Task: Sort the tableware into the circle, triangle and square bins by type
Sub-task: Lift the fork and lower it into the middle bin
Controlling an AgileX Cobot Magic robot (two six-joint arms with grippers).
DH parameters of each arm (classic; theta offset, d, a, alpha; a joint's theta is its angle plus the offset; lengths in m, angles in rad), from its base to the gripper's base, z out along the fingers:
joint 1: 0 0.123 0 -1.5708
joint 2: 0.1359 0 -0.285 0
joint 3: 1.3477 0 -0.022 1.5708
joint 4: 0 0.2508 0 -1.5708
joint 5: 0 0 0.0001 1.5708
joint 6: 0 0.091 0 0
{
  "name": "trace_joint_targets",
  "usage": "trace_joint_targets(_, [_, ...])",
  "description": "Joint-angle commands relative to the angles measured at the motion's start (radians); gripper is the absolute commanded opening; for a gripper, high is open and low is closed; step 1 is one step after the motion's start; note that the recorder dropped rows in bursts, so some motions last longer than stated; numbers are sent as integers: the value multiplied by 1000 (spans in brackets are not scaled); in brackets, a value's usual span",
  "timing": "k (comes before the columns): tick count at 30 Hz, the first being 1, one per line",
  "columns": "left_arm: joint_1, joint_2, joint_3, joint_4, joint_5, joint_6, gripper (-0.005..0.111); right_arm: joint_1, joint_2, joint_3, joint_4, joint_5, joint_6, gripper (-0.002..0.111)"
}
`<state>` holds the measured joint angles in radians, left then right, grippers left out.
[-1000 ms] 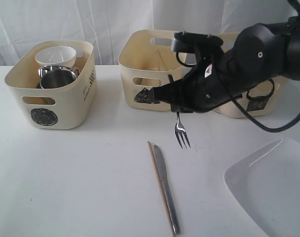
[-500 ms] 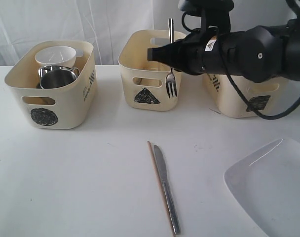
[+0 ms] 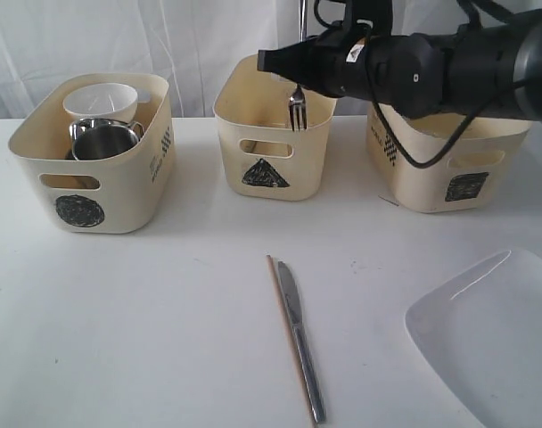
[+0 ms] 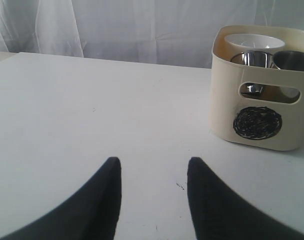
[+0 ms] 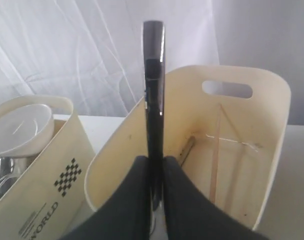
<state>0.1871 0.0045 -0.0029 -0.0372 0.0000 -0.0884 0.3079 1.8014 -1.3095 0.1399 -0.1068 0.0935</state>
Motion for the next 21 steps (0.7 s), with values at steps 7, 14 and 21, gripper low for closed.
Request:
trace_joint_targets(7, [3, -5, 3, -5, 0, -3, 47, -39, 136, -166, -4, 37, -19, 0])
trace_joint_targets(14, [3, -5, 3, -5, 0, -3, 47, -39, 234, -274, -4, 41, -19, 0])
trace_joint_targets(21, [3, -5, 3, -5, 0, -3, 47, -39, 323, -379, -4, 55, -66, 0])
